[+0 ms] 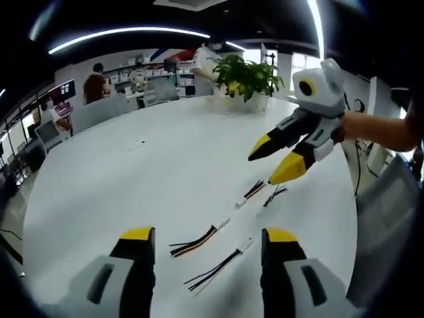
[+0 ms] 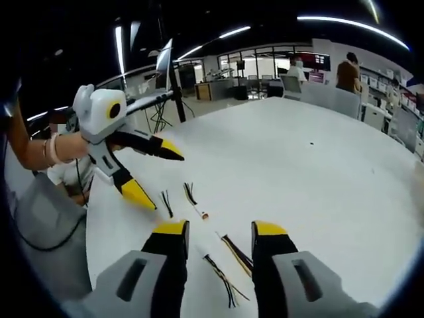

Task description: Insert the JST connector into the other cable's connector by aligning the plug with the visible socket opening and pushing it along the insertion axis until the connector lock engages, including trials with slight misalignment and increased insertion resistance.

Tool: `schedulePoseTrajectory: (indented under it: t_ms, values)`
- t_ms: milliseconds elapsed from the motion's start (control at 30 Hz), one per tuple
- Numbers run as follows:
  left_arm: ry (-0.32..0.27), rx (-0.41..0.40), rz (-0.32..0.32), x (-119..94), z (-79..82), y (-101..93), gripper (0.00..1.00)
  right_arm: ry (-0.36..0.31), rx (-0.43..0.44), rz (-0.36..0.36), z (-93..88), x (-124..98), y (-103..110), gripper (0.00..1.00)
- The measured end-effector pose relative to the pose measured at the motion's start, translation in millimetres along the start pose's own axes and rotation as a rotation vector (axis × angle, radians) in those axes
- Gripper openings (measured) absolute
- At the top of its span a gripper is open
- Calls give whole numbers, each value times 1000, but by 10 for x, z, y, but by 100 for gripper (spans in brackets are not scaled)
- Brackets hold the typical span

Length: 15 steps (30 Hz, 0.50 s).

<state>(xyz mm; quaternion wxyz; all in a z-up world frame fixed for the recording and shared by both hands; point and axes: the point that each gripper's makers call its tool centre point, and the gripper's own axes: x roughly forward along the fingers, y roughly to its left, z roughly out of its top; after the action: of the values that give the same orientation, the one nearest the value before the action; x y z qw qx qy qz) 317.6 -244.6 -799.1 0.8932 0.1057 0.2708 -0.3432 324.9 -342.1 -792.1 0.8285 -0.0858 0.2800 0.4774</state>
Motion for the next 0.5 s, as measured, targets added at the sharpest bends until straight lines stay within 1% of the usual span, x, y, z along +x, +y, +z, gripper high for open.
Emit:
schedulePoseTrajectory:
  t_ms: [133, 200, 267, 500]
  values:
    - [6, -15, -11, 54, -19, 18, 58, 19, -27, -7, -42, 32, -32, 32]
    - [2, -17, -20, 79, -15, 16, 56, 13, -33, -11, -34, 37, -56, 30]
    - [-1, -5, -27, 97, -7, 13, 55, 6, -38, -8, -26, 48, -77, 28]
    - [-11, 23, -41, 157, -5, 32, 51, 3, -44, -5, -44, 57, -119, 27]
